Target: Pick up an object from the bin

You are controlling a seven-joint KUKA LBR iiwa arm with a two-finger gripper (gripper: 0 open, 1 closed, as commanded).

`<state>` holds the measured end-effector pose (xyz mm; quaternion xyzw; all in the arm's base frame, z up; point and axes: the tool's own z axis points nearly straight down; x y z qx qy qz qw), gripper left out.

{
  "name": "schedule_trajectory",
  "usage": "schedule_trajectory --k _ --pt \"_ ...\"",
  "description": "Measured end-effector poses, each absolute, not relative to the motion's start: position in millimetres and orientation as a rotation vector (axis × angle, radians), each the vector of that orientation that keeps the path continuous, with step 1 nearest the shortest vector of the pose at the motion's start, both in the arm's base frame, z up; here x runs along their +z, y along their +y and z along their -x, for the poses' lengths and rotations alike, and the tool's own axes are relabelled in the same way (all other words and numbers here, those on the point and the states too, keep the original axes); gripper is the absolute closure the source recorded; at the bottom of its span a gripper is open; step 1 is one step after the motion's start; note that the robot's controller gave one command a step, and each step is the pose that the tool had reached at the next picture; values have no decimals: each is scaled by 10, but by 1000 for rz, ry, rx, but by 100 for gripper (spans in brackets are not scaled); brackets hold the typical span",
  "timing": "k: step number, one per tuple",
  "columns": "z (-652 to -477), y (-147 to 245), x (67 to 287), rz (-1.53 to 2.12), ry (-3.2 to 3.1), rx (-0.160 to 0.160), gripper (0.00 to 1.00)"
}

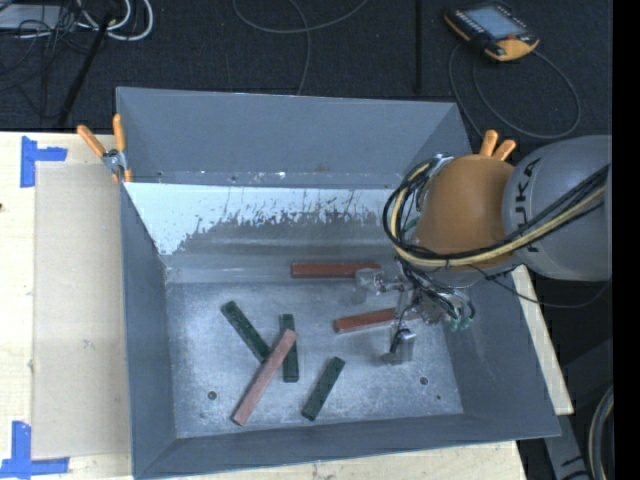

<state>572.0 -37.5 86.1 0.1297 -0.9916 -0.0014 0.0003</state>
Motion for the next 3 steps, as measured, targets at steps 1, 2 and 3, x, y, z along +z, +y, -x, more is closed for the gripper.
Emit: schedule_trajectory --k 1,2,3 --pt "-5939 -612 698 -280 -3131 0 100" --pt "-5940 -610 699 -282 -3131 0 100" --pt "-5897 -359 2606 -290 -3138 2 100"
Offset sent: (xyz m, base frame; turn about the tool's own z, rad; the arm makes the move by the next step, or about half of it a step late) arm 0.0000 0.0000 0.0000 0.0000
